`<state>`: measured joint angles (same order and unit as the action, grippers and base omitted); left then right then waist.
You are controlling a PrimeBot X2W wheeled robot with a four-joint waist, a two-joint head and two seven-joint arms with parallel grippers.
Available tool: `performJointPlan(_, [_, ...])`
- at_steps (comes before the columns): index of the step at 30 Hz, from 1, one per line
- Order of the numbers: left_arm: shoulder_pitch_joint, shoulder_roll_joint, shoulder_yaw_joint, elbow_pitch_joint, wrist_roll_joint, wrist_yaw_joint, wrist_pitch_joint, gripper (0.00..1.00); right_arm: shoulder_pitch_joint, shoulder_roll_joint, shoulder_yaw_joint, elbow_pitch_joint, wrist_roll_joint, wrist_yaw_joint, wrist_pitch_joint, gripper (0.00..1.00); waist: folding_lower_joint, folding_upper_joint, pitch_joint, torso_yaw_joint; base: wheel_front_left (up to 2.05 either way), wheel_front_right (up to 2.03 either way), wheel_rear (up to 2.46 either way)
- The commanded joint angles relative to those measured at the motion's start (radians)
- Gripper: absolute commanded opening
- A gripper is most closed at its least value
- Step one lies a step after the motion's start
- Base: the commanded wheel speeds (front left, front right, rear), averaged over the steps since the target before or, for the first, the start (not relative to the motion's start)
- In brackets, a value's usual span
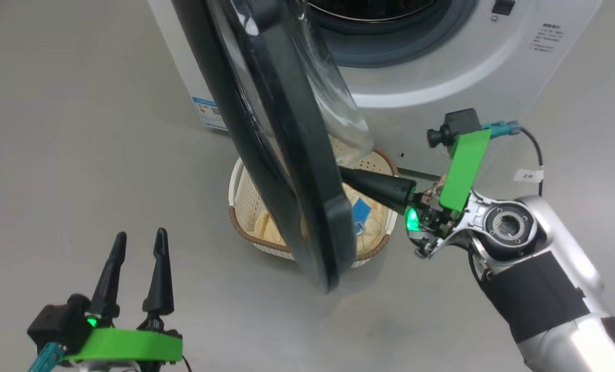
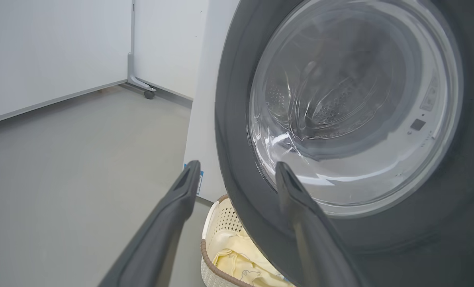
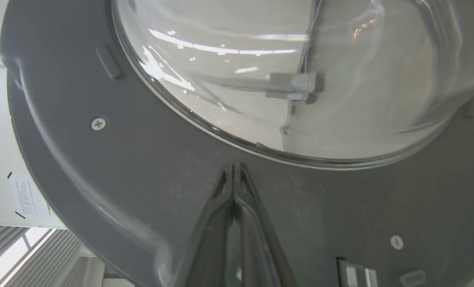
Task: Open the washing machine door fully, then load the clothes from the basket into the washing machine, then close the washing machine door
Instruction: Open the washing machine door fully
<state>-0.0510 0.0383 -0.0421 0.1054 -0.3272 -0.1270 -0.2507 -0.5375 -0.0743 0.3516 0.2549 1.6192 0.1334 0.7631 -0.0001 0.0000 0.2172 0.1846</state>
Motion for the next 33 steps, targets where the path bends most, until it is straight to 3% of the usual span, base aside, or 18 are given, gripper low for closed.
performJointPlan(1, [-0.001, 0.012, 0.026, -0.025, -0.008, -0.002, -0.011, 1.0, -0.009, 0.024, 0.047, -0.047, 0.02, -0.003, -0.019, 0.0, 0.0001, 0.0, -0.012, 0.015, 0.0, 0.0, 0.0])
performJointPlan(15, [0.009, 0.012, 0.015, -0.025, -0.027, 0.001, -0.011, 1.0, -0.003, 0.024, 0.22, -0.043, 0.095, -0.003, -0.128, 0.0, 0.0001, 0.0, -0.039, 0.059, 0.0, 0.0, 0.0])
performJointPlan(33, [0.005, 0.012, 0.009, -0.021, -0.036, 0.002, -0.011, 1.0, -0.017, 0.024, 0.322, -0.023, 0.148, -0.003, -0.212, 0.0, 0.0001, 0.0, -0.049, 0.063, 0.0, 0.0, 0.0])
